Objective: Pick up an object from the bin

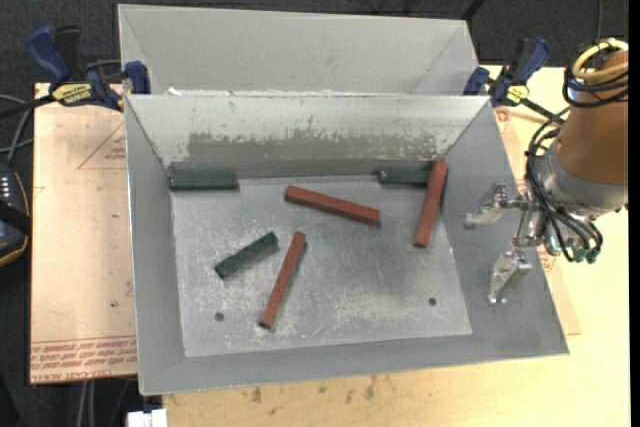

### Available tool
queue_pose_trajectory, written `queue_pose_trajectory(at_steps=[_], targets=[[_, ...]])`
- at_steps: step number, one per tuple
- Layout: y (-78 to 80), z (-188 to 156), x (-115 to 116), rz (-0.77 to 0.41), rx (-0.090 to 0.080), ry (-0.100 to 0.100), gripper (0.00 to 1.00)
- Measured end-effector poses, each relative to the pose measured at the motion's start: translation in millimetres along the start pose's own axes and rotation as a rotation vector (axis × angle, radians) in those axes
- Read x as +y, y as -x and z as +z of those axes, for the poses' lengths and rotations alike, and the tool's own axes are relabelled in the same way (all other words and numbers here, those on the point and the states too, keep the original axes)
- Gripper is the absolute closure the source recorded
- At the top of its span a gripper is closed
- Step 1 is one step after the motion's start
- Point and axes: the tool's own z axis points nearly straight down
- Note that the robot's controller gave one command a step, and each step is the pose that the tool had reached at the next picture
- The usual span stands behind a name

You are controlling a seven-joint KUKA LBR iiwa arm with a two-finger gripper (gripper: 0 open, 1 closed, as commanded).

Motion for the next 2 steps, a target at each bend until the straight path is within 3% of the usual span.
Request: queue_pose_trajectory(at_steps=[1,2], targets=[[1.7,-4,1,-0.003,-0.008,-0.001,0.00],[33.3,98,-24,-0.021,-0.008,-0.001,1.00]])
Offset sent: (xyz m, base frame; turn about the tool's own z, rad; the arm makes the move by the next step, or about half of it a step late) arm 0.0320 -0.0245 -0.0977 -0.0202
